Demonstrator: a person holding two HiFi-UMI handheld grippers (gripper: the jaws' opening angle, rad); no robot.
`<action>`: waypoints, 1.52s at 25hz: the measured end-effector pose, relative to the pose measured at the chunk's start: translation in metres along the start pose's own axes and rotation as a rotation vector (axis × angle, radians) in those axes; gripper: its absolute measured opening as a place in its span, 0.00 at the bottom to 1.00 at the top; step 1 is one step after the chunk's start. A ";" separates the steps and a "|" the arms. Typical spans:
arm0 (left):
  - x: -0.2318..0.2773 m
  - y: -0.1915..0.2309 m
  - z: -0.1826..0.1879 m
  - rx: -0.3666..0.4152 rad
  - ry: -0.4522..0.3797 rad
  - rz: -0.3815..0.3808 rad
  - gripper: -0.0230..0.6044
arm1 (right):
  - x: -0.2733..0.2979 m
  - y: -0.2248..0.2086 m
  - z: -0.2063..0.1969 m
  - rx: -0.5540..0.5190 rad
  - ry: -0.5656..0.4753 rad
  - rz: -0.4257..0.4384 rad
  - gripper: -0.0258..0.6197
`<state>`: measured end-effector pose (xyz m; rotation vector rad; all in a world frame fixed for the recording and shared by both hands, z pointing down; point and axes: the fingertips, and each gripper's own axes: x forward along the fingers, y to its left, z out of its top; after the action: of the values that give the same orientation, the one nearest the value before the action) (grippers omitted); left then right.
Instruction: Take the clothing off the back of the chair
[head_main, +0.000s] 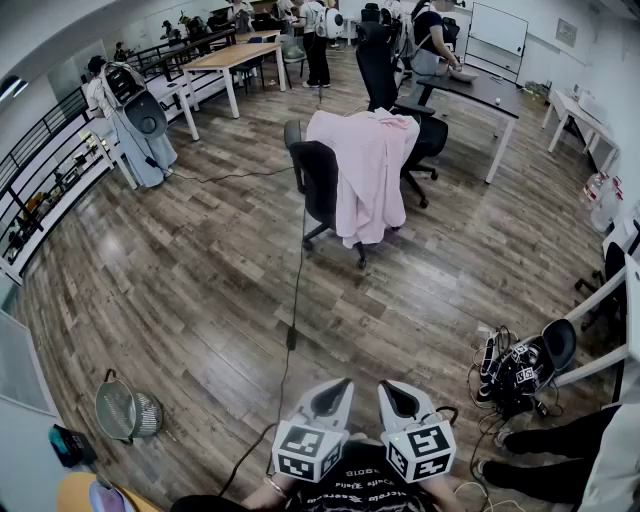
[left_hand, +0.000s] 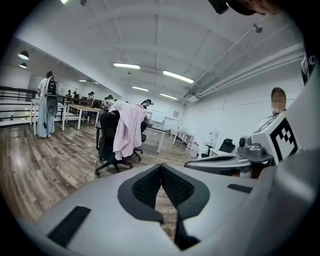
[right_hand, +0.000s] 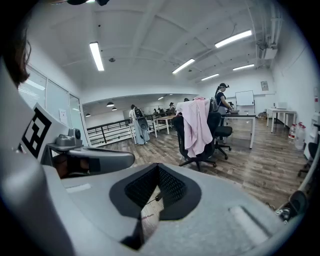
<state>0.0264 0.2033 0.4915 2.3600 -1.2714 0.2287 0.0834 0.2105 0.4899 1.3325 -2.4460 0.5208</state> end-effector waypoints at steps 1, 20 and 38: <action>0.001 0.001 0.001 -0.002 -0.001 0.001 0.05 | 0.001 -0.001 0.001 0.003 -0.001 -0.004 0.04; 0.034 0.036 0.024 -0.020 0.018 -0.017 0.05 | 0.043 -0.015 0.021 0.033 0.041 0.029 0.05; 0.092 0.106 0.064 0.004 0.050 -0.102 0.05 | 0.123 -0.049 0.061 0.025 0.030 -0.080 0.05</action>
<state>-0.0134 0.0545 0.4991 2.3992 -1.1249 0.2557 0.0552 0.0680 0.4966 1.4151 -2.3585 0.5494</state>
